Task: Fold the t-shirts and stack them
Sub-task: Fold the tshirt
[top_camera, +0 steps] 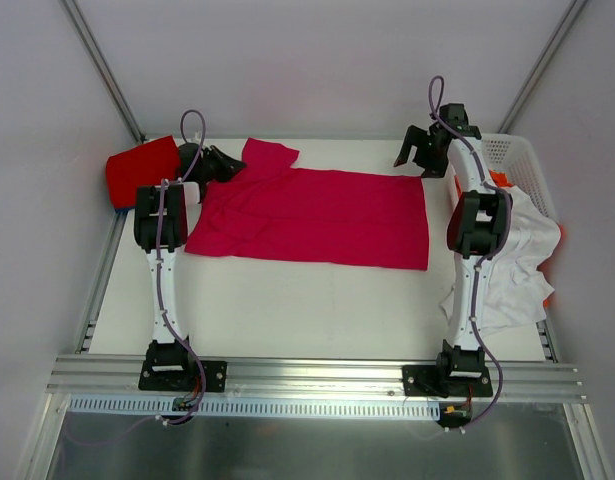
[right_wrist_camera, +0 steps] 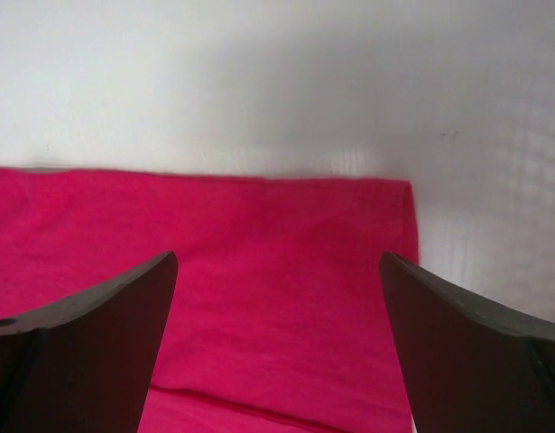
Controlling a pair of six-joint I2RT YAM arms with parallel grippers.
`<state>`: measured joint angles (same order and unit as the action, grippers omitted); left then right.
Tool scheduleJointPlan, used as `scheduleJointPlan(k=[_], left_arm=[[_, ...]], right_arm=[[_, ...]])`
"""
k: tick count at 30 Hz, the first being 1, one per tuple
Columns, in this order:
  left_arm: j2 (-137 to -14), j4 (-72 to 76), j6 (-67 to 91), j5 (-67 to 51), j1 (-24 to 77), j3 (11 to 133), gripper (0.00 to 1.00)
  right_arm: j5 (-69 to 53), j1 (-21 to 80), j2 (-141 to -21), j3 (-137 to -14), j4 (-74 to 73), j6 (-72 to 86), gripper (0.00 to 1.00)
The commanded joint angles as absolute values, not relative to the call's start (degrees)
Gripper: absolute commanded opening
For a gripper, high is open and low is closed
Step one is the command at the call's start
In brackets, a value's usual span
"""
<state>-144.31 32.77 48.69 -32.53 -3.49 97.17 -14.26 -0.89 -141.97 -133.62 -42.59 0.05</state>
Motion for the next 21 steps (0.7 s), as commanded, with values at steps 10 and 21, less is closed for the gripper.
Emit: scheduleJointPlan(k=[10, 21], left_arm=[[-141.5, 34.45, 48.43, -32.96, -4.31, 96.5, 0.0], [-141.33, 36.21, 48.87, -33.31, -4.48, 95.63, 0.0]], right_arm=[[-43.38, -10.28, -154.5, -139.83, -49.92, -3.18, 0.99], [-70.89, -7.39, -135.14, -115.72, -4.98, 21.01, 0.99]])
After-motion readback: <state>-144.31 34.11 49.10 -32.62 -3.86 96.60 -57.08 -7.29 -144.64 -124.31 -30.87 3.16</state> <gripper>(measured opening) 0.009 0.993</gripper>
